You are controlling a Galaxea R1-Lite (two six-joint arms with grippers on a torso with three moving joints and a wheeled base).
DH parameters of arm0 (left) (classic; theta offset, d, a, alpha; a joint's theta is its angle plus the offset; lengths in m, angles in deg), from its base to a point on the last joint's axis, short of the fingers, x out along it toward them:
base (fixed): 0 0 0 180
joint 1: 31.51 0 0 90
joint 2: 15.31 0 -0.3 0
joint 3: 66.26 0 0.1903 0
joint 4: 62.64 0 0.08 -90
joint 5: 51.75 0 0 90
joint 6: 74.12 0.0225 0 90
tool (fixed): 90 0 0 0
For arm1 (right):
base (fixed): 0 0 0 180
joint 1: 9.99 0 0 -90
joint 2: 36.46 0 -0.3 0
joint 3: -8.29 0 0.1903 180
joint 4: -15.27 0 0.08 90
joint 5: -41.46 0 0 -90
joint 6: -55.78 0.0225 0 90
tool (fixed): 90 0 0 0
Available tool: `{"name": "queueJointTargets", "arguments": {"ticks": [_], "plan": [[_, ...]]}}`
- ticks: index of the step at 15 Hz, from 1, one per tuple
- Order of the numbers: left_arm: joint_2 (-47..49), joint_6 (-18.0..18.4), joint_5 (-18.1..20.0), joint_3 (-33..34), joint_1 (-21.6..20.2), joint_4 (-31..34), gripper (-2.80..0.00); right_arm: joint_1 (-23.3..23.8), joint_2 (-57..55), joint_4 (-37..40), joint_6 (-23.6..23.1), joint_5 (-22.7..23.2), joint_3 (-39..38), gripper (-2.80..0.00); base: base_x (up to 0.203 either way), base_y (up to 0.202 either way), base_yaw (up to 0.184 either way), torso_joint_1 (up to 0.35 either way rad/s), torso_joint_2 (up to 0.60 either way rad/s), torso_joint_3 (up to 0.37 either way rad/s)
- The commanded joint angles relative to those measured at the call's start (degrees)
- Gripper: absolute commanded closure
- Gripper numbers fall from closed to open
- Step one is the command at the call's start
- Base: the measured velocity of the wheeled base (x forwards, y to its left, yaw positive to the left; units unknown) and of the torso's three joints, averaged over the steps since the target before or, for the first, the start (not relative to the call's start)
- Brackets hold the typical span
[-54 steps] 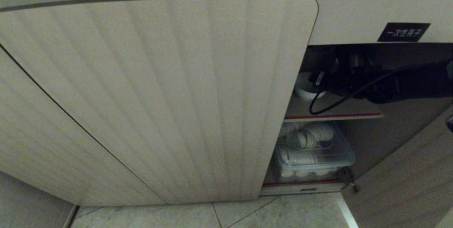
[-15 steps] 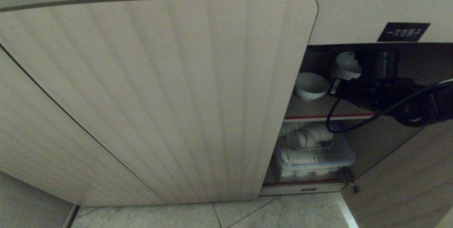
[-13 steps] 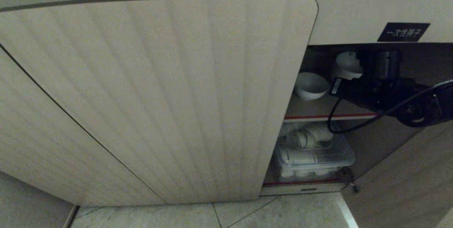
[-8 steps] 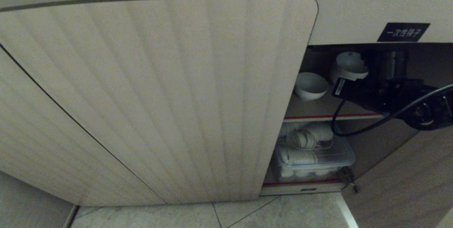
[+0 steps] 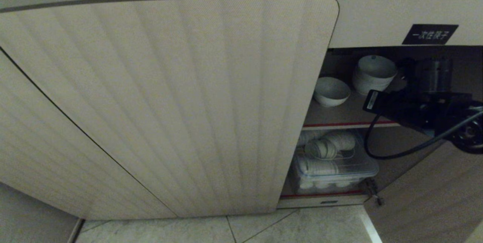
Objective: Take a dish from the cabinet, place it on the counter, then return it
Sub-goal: Close the cabinet door
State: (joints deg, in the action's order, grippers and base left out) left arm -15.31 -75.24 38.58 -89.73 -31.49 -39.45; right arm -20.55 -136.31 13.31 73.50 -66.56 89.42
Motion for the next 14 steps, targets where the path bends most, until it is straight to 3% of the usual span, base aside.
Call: {"name": "queueJointTargets", "arguments": {"ticks": [1,14], "plan": [[0.0,-0.02,0.02,0.01,0.06,0.01,0.0,0.18,1.81,-0.16,0.12,-0.09,-1.11,0.0,0.0,0.0,0.0,0.0,0.0,0.0],[0.0,-0.02,0.02,0.01,0.06,0.01,0.0,0.45,8.54,-0.13,0.03,0.09,-8.4,0.0,0.0,0.0,0.0,0.0,0.0,0.0]]}}
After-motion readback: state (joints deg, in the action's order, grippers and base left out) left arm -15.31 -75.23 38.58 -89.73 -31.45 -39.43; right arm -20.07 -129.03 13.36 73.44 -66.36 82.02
